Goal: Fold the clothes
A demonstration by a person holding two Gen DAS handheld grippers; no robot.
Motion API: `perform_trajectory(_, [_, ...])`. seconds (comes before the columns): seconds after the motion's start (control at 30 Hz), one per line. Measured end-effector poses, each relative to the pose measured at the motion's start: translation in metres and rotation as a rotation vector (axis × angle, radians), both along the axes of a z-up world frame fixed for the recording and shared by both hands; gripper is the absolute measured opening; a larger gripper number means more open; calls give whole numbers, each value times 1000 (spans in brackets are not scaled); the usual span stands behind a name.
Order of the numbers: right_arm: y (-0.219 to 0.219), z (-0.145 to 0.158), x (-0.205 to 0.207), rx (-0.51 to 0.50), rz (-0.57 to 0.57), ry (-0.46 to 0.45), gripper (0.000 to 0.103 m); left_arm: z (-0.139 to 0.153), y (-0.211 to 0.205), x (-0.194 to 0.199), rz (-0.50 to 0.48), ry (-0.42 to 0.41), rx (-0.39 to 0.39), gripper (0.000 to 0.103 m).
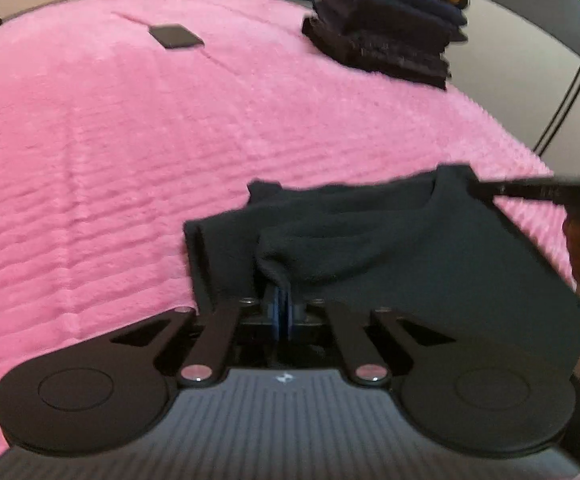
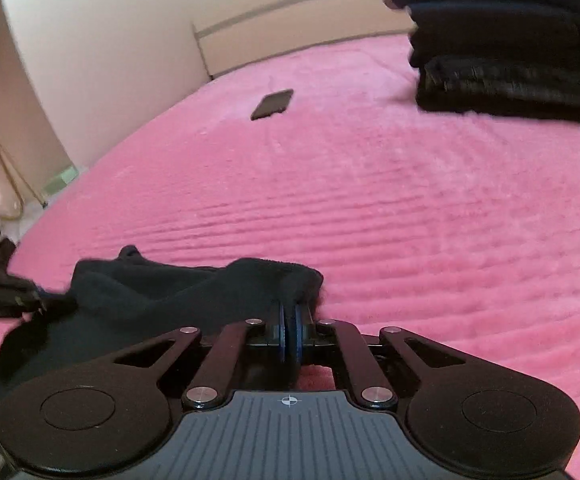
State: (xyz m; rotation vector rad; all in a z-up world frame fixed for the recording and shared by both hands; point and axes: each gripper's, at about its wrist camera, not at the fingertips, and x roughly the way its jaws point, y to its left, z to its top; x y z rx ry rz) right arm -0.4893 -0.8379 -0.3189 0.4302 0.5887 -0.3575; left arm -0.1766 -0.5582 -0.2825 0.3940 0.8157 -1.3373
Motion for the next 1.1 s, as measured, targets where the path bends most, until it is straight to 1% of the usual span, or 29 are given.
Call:
perform_trajectory(0.07, [1,17,-6,-33,9,-57,2,14,7,-5,8,-39,-63,2])
perform_trajectory(0.1, [-3,14,-4,-30,10,-50,2,19,10,-5,10,-50,-85,2])
perform_trajectory(0.17, [-10,8,2,-23,11,-36,2,21,8,-3,14,-67,-93,2])
perform_trajectory(0.2, [-14,5,4,-20,12,-29,2,15,2,-1,12,-67,-78,2])
perform_trajectory(0.27, [-22,-3,10,-8,12,-7,3,-2,-11,7,20,-31,-22,2])
perform_trajectory(0.3, [-26,-13,12,12,9,19,3,-11,-16,11,23,-10,6,3])
perform_trajectory(0.33, [-28,-18,11,29,8,25,3,-16,-19,14,24,17,26,3])
perform_trajectory(0.37, [-28,-21,9,41,6,26,3,-16,-16,15,29,23,21,4])
perform_trajectory(0.47, [-25,-16,-1,22,9,19,3,-5,-3,21,67,30,-4,13])
perform_trajectory(0.5, [-24,-15,-5,19,9,21,3,-2,0,25,85,33,-16,18])
perform_trajectory(0.53, [-23,-15,-6,18,8,20,3,-3,0,30,103,31,-16,20])
perform_trajectory(0.63, [-23,-13,-7,13,2,15,3,-5,-2,44,152,32,-18,19])
perform_trajectory(0.7, [-21,-13,-4,9,-2,19,3,-8,-7,48,146,75,-26,19])
perform_trajectory(0.73, [-21,-14,0,5,-1,23,3,-10,-9,49,142,88,-29,12])
perform_trajectory(0.8, [-22,-14,3,1,2,33,3,-9,-13,44,118,71,-27,2])
perform_trajectory(0.83, [-21,-13,4,-2,3,35,3,-8,-15,41,107,60,-26,0])
perform_trajectory(0.87, [-20,-8,3,-15,-2,30,3,-6,-15,38,98,40,-30,0])
perform_trajectory(0.97, [-12,15,-1,-80,-5,-31,2,14,-5,32,107,-23,-106,0])
perform_trajectory(1.03, [-12,28,-1,-124,-24,-56,0,21,-4,36,117,-35,-127,0])
perform_trajectory(1.07, [-16,27,1,-124,-35,-49,0,22,-4,38,121,-39,-132,0])
perform_trajectory(1.1, [-22,22,6,-111,-46,-33,0,15,-7,40,120,-35,-117,0])
